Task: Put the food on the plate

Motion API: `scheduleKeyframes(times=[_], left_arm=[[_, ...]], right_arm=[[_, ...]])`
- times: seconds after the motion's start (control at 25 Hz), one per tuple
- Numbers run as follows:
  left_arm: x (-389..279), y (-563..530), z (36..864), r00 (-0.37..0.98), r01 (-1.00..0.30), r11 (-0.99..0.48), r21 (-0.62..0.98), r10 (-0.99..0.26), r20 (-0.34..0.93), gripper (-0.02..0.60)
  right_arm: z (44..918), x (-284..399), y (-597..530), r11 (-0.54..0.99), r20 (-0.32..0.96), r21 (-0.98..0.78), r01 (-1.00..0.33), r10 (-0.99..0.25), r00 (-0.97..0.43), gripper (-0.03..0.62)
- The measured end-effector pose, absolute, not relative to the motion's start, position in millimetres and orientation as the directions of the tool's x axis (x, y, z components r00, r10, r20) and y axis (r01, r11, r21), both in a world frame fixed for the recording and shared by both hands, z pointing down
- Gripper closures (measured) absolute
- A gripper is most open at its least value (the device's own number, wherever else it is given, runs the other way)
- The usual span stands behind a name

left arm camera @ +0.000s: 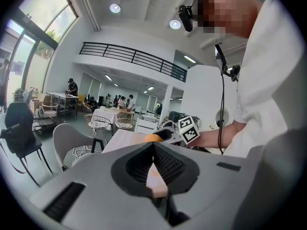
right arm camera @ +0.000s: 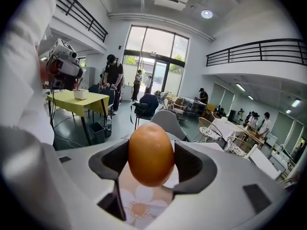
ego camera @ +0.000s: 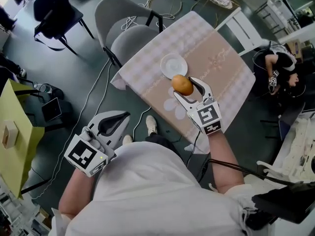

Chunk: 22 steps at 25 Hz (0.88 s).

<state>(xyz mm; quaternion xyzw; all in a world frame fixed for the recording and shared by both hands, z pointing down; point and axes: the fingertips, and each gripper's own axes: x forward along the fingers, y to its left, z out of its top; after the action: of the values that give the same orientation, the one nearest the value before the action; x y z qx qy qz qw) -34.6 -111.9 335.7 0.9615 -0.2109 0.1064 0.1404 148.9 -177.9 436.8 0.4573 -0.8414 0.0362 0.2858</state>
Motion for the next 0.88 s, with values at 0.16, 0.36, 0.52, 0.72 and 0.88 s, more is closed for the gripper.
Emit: scheduleKeyframes(times=[0.16, 0.36, 0.52, 0.72, 0.88], left_arm=[[-14, -129, 337, 0.871, -0.469, -0.851, 0.239, -0.401, 0.283, 0.572], [-3, -145, 342, 0.838, -0.526, -0.816, 0.24, -0.448, 0.312, 0.572], [-1, -153, 347, 0.804, -0.575, -0.782, 0.24, -0.487, 0.342, 0.572], [-1, -163, 357, 0.761, -0.629, -0.739, 0.242, -0.522, 0.385, 0.572], [-4, -166, 361, 0.734, -0.662, -0.709, 0.243, -0.547, 0.404, 0.572]], right_arm=[[463, 170, -218, 0.613, 0.545, 0.2, -0.765, -0.718, -0.433, 0.284], [513, 192, -257, 0.644, 0.597, 0.173, -0.745, -0.671, -0.44, 0.286], [561, 211, -282, 0.664, 0.66, 0.172, -0.728, -0.626, -0.416, 0.286], [605, 220, -306, 0.685, 0.702, 0.145, -0.714, -0.579, -0.414, 0.284], [617, 214, -318, 0.698, 0.701, 0.121, -0.705, -0.563, -0.437, 0.286]])
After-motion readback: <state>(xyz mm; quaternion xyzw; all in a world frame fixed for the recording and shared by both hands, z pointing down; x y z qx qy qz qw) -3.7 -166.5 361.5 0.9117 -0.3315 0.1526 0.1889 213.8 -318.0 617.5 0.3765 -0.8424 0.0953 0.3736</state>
